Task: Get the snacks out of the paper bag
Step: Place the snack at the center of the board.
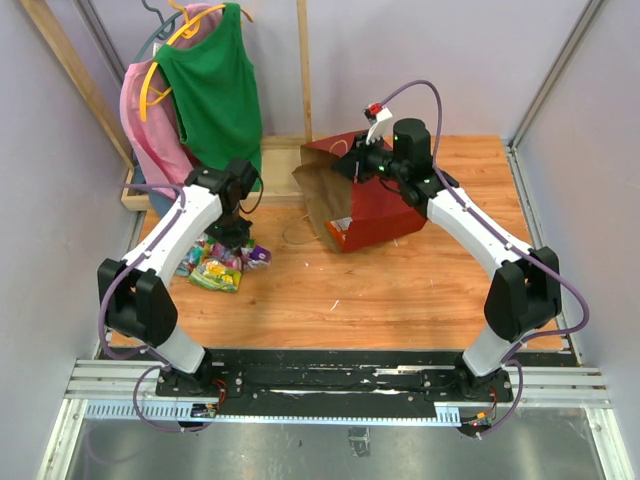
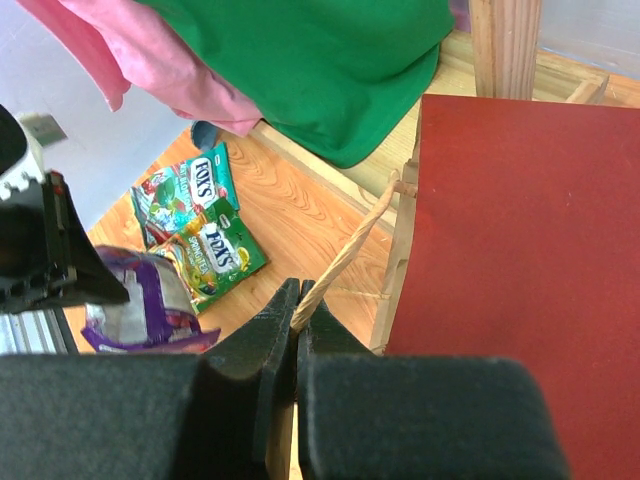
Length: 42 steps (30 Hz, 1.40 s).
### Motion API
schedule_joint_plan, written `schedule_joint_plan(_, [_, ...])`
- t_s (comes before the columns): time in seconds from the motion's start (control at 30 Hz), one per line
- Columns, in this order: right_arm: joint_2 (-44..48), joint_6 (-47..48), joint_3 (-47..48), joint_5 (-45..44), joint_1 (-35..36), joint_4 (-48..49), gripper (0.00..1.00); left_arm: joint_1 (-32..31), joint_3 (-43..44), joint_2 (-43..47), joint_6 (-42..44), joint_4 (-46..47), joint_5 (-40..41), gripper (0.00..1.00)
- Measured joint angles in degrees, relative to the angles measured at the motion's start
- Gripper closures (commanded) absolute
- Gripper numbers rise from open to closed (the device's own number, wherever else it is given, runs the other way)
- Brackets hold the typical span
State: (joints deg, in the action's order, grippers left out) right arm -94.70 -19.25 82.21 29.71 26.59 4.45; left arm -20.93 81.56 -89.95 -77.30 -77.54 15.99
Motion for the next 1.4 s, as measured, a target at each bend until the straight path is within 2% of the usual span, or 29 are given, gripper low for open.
schedule_joint_plan(0.1, [0.0, 0.0, 0.0, -0.2, 0.0, 0.0, 0.99, 2.8, 2.6, -0.2, 0.9, -0.2, 2.7, 0.99])
schedule_joint_plan(0.3, [0.0, 0.2, 0.0, -0.4, 0.1, -0.2, 0.99, 3.3, 7.6, -3.5, 2.8, -0.2, 6.3, 0.99])
schedule_joint_plan(0.57, [0.0, 1.2, 0.0, -1.1, 0.4, -0.7, 0.97, 8.3, 8.7, -10.4, 4.4, 0.2, 8.5, 1.0])
schedule_joint_plan(0.67, [0.0, 1.4, 0.0, -1.3, 0.4, -0.9, 0.87, 10.5, 9.9, -11.8, 5.1, 0.0, 9.1, 0.99])
schedule_joint_plan(0.73, [0.0, 1.5, 0.0, -1.2, 0.4, -1.0, 0.75, 11.5, 11.2, -12.7, 5.3, 0.0, 9.6, 0.99])
schedule_joint_plan(0.8, [0.0, 1.6, 0.0, -1.2, 0.4, -1.1, 0.58, 11.7, 12.3, -13.6, 5.6, 0.0, 10.0, 0.99])
schedule_joint_plan(0.9, [0.0, 1.8, 0.0, -1.2, 0.4, -1.4, 0.27, 11.7, 14.3, -15.3, 6.3, 0.0, 10.3, 0.99])
schedule_joint_plan(0.93, [0.0, 1.8, 0.0, -1.2, 0.4, -1.5, 0.19, 11.7, 15.0, -16.0, 6.6, 0.0, 10.3, 0.99])
schedule_joint_plan(1.0, [0.0, 1.9, 0.2, -1.2, 0.4, -1.8, 0.09, 11.7, 16.2, -17.2, 6.9, 0.2, 10.4, 1.0])
schedule_joint_plan(1.07, [0.0, 2.6, 0.8, -1.3, 0.7, -2.4, 0.03, 11.7, 16.9, -17.7, 7.3, 0.2, 10.6, 0.99])
schedule_joint_plan(1.17, [0.0, 4.4, 1.5, -3.1, 1.9, -3.3, 0.0, 11.8, 17.9, -17.9, 7.8, 0.2, 11.3, 1.0])
schedule_joint_plan(1.4, [5.1, 11.7, 1.4, -14.5, 11.3, -7.0, 0.0, 12.0, 18.4, -17.9, 8.1, 0.2, 12.5, 0.99])
